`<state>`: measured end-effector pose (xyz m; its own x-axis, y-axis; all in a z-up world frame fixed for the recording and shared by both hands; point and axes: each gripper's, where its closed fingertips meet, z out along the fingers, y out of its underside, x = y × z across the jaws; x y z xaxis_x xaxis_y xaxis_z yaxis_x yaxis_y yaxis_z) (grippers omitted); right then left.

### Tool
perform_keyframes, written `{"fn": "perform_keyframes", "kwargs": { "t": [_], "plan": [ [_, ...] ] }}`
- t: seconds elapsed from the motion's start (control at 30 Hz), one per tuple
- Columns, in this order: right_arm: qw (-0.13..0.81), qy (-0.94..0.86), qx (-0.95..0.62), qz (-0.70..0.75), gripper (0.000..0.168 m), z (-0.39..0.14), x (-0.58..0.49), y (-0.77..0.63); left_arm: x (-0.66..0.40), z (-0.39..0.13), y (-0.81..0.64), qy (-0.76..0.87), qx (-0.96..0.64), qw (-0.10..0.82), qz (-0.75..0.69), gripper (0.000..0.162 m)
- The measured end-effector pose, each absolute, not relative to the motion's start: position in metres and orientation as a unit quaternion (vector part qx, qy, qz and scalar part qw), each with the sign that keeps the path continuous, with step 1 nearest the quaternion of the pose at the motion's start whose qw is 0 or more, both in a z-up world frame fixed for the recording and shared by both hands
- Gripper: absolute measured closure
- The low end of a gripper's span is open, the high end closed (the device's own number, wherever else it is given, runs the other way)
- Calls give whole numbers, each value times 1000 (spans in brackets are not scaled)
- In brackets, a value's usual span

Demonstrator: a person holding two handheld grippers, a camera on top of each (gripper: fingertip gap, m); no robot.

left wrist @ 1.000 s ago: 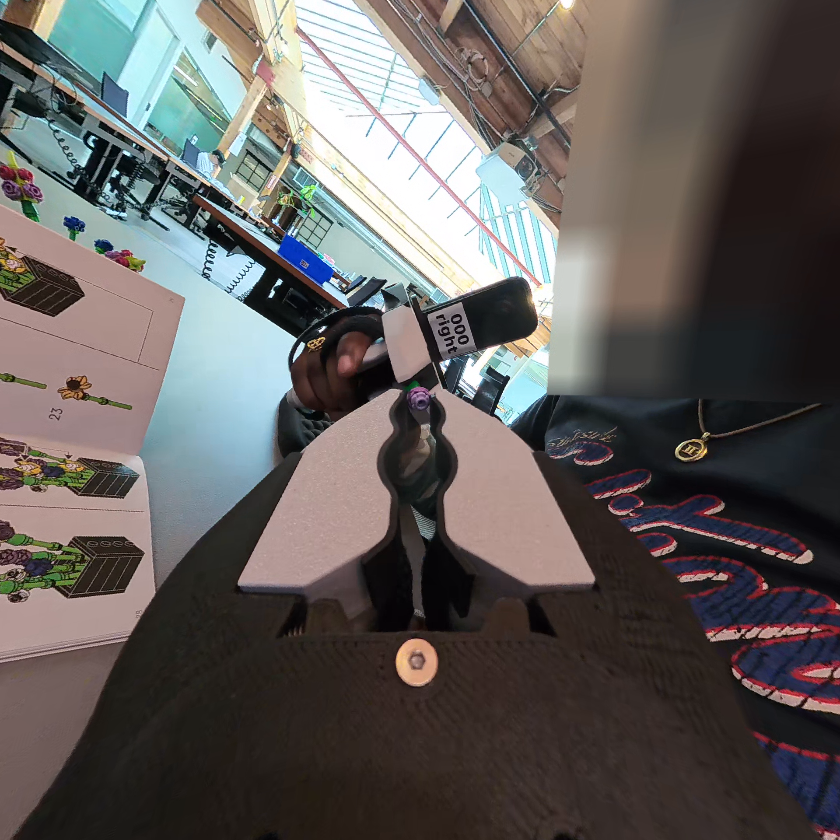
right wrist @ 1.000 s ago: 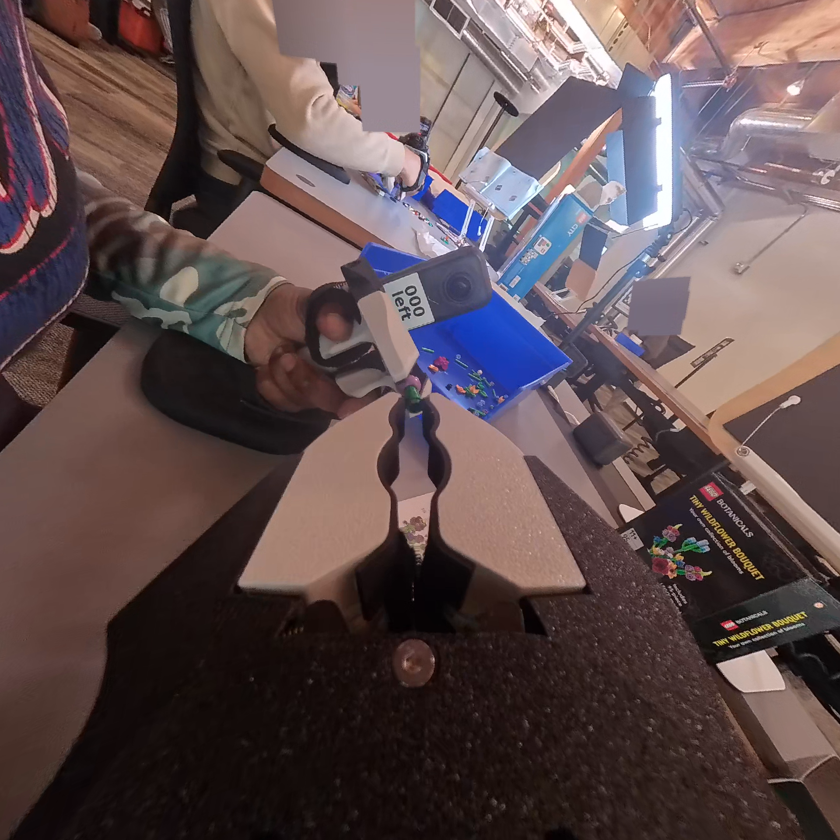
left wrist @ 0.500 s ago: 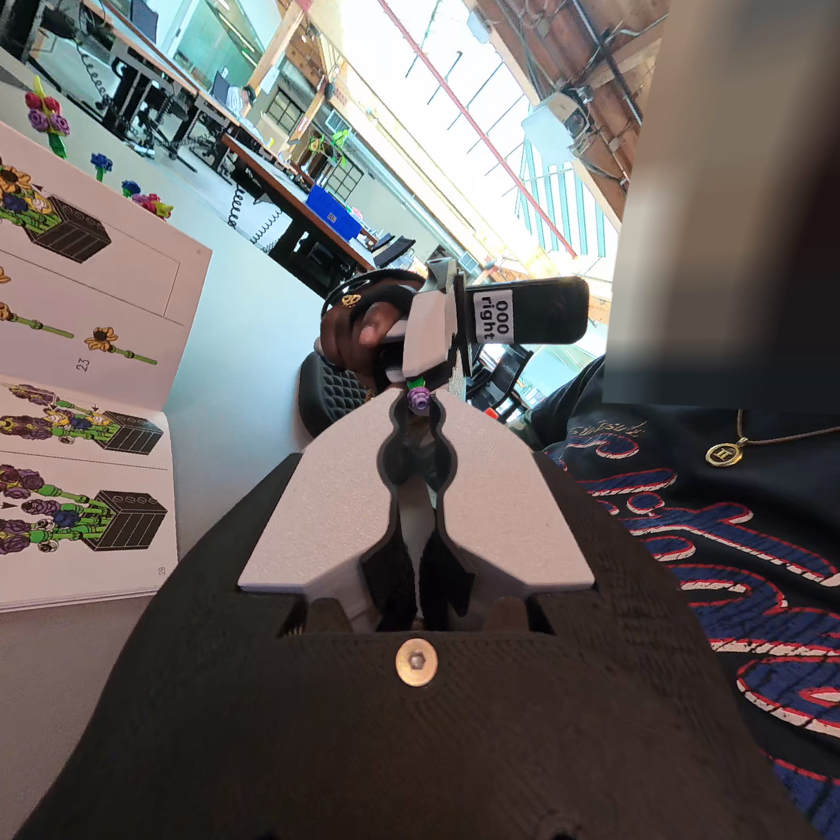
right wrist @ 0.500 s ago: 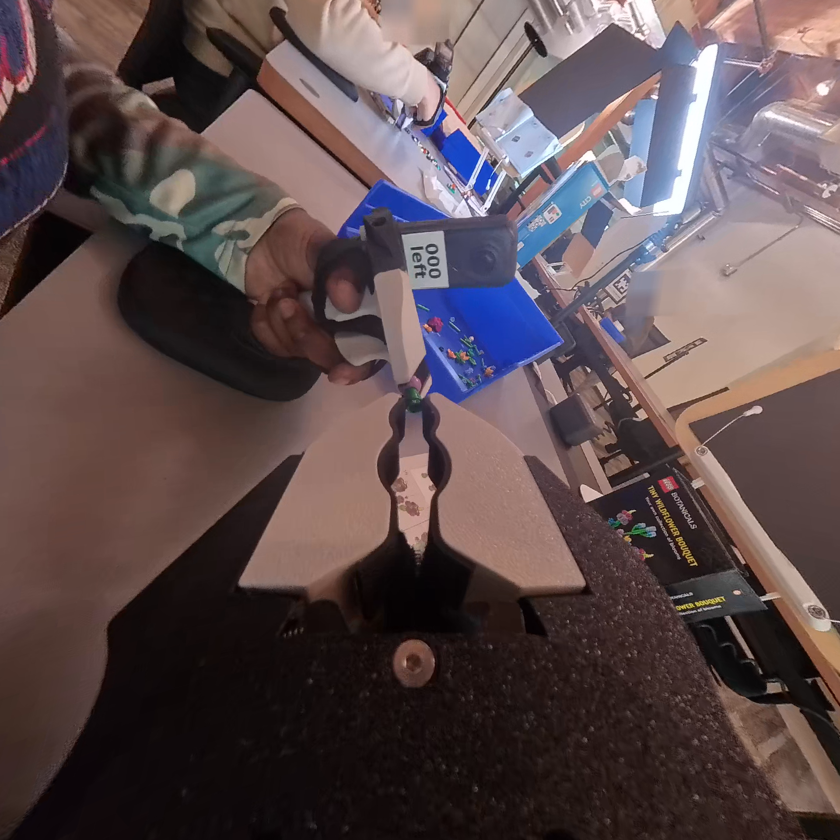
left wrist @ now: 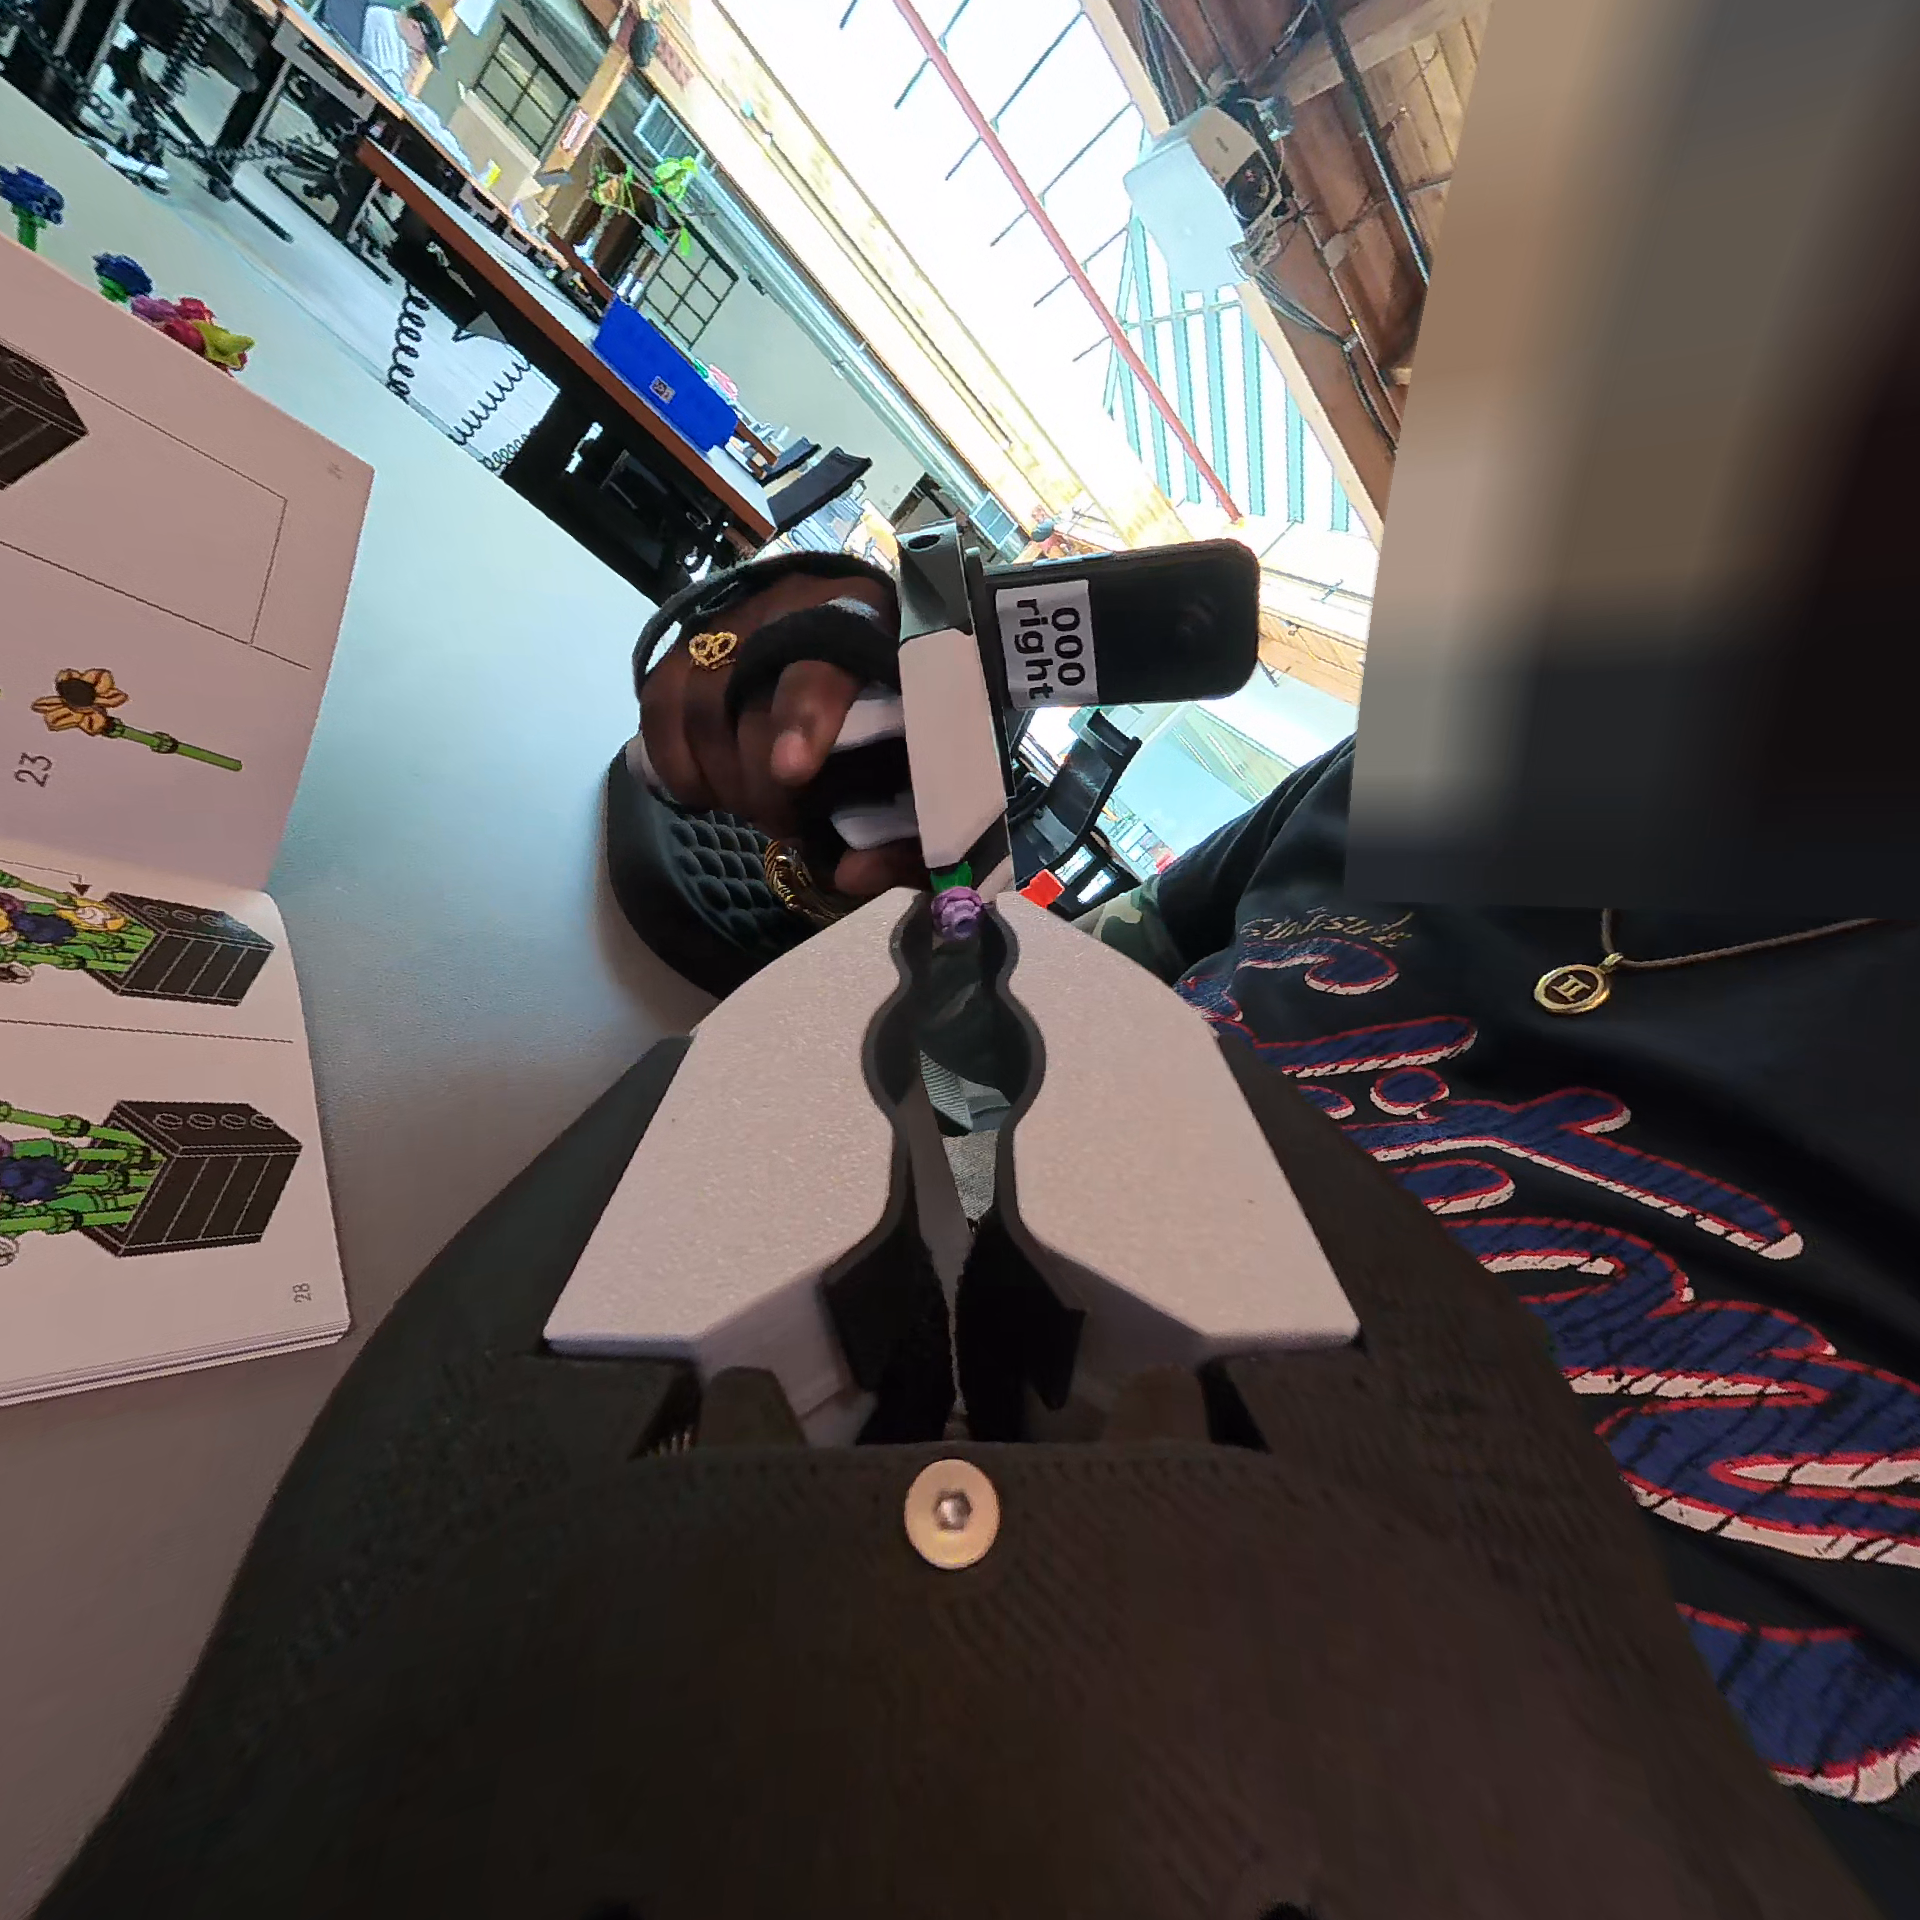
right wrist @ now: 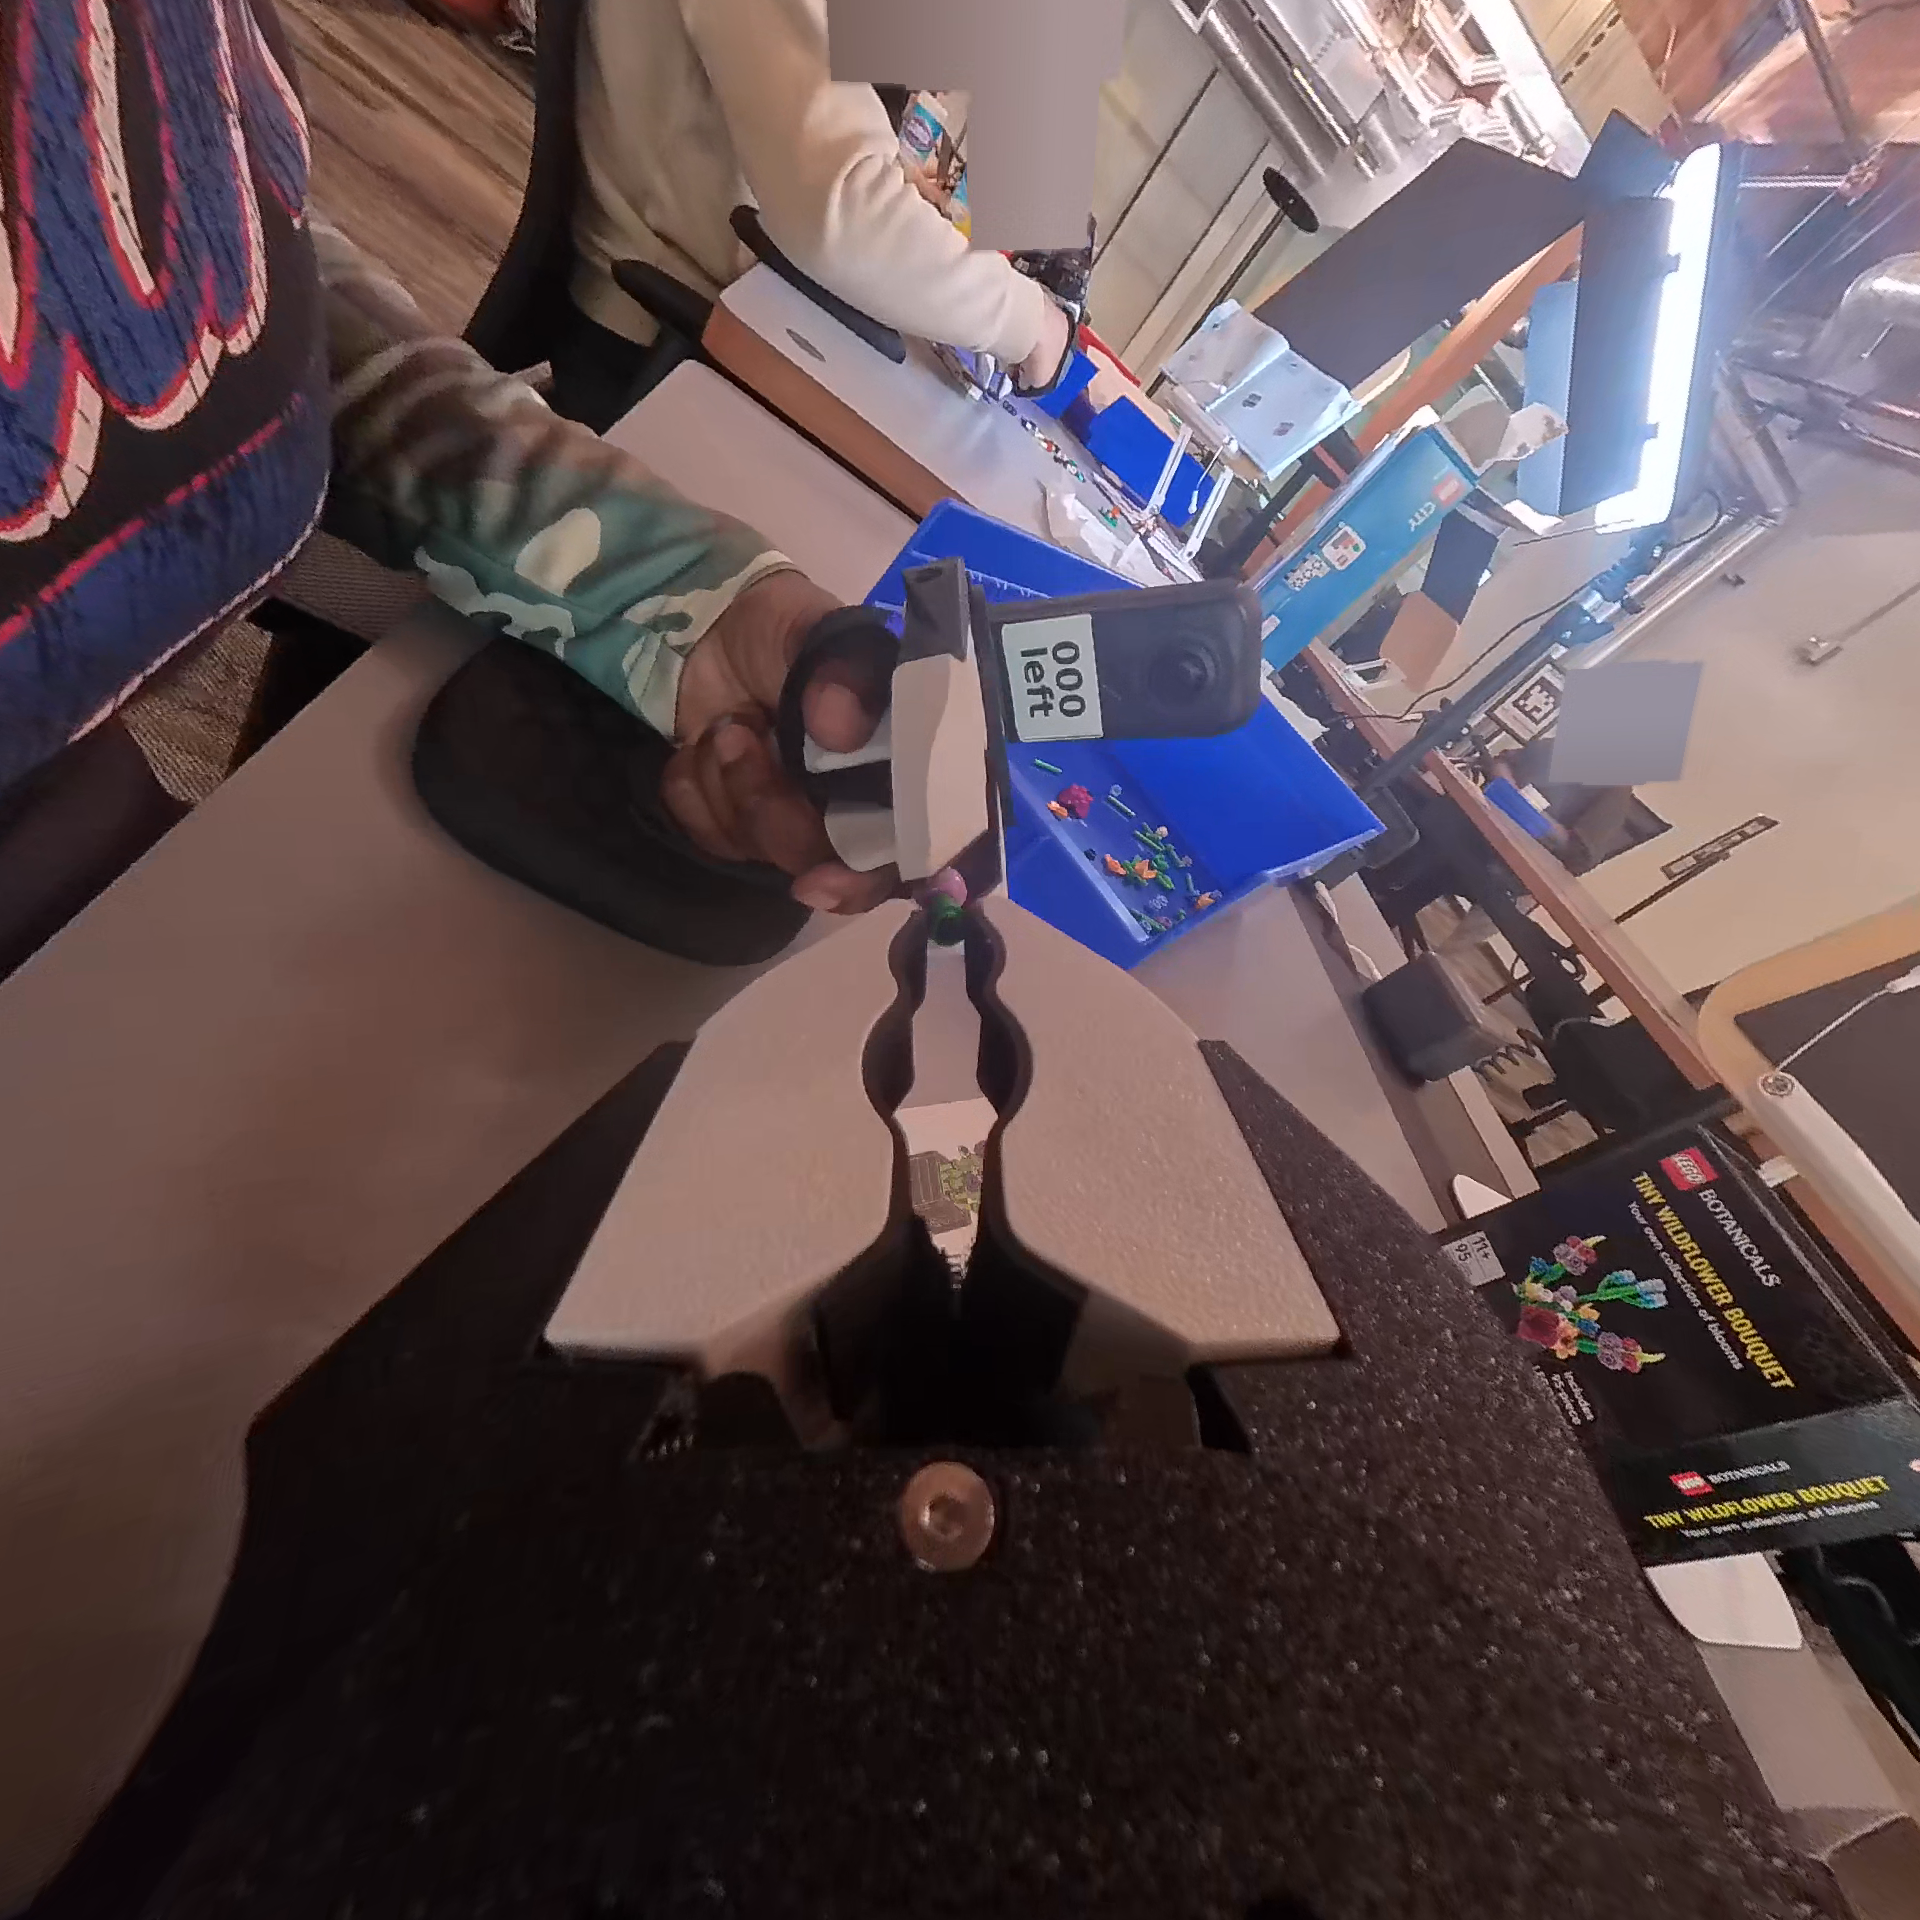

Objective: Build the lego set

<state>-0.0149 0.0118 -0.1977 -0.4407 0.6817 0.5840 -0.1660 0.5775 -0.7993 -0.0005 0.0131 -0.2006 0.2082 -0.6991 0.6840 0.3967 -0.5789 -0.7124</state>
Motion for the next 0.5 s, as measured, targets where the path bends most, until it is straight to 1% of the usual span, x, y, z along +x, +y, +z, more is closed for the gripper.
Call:
{"fn": "perform_keyframes", "kwargs": {
  "t": [0.23, 0.33, 0.5],
  "plan": [
    [516, -721, -186, 423, 161, -196, -19, 14, -4, -198, 14, 110, -629, 452, -623, 154],
    [550, -698, -208, 409, 161, -190, -26, 18, -12, -193, 18, 84, -614, 480, -621, 153],
    [558, -661, -242, 438, 161, -181, -34, 19, -21, -183, 21, 53, -580, 513, -630, 153]
  ]
}}
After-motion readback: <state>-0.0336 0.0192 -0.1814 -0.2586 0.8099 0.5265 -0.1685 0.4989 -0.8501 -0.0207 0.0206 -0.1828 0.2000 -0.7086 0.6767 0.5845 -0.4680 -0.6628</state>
